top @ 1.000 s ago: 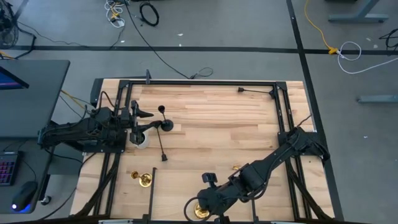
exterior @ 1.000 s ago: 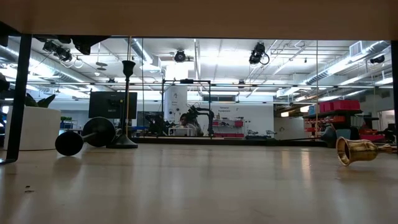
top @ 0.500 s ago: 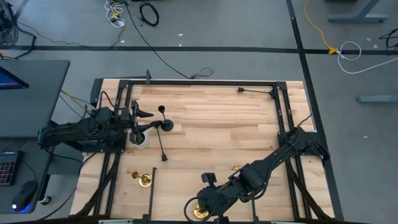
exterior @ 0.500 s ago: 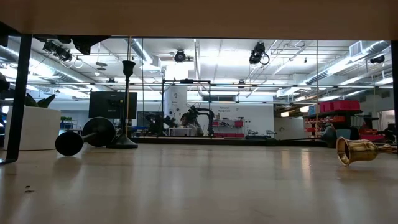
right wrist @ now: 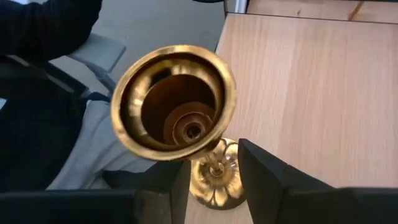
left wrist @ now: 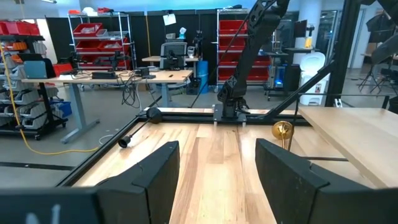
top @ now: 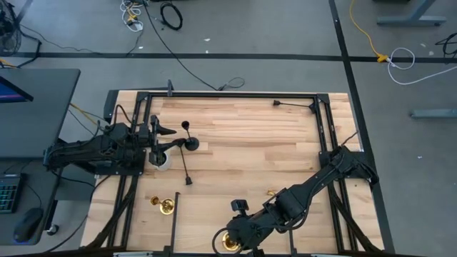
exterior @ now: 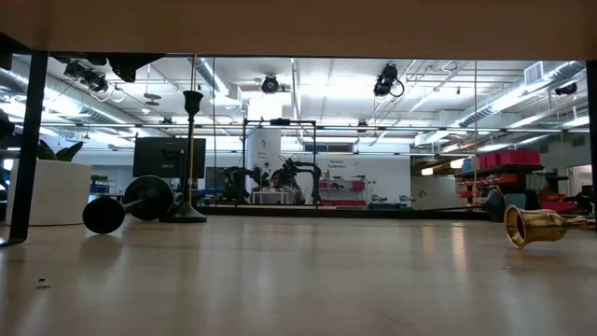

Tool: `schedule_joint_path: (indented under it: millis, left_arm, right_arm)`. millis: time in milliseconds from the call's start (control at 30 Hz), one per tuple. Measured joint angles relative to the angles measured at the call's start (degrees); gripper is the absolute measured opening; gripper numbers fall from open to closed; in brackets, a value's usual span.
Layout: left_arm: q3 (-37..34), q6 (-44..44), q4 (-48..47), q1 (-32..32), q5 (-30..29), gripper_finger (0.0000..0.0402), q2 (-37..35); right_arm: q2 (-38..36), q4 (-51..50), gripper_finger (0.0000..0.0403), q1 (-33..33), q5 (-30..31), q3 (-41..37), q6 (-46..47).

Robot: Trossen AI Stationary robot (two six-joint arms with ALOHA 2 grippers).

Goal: Pick & Place candle stick holders
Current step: Put the right yellow candlestick on the shelf

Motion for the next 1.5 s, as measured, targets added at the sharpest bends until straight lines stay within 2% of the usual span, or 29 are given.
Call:
schedule_joint_path:
  millis: [467,667,767,900,1167,1333,1500]
  left_arm:
    - [0.0,0.0,0.0,0.0,0.0,0.0211,0.0]
    - [0.0,0.0,0.0,0.0,0.0,0.0211,0.0]
    - [0.0,0.0,-0.1,0.0,0.1,0.0211,0.0]
    - [0.0,-0.1,-0.6,0.0,0.1,0.0211,0.0]
    - [0.0,-0.1,-1.1,0.0,0.5,0.0211,0.0]
    - [0.0,0.0,-1.2,0.0,0.5,0.0211,0.0]
    - [0.0,0.0,-1.2,0.0,0.5,0.0211,0.0]
  right_arm:
    - [-0.4,-5.7,0.0107,-0.1,0.0,0.0,-1.2]
    - [-1.6,-13.7,0.0107,-0.3,0.4,0.0,-1.6]
    - [-2.5,-19.6,0.0107,-0.3,4.0,0.0,-0.1]
    - [-4.8,-27.1,0.0107,-0.4,11.7,0.0,3.4]
    - [-12.5,-40.4,0.0107,1.4,25.0,-0.8,17.4]
    - [-20.4,-39.1,0.0107,4.1,27.5,-9.1,23.8]
    - [-29.7,-39.7,0.0107,7.3,27.7,-23.3,36.1]
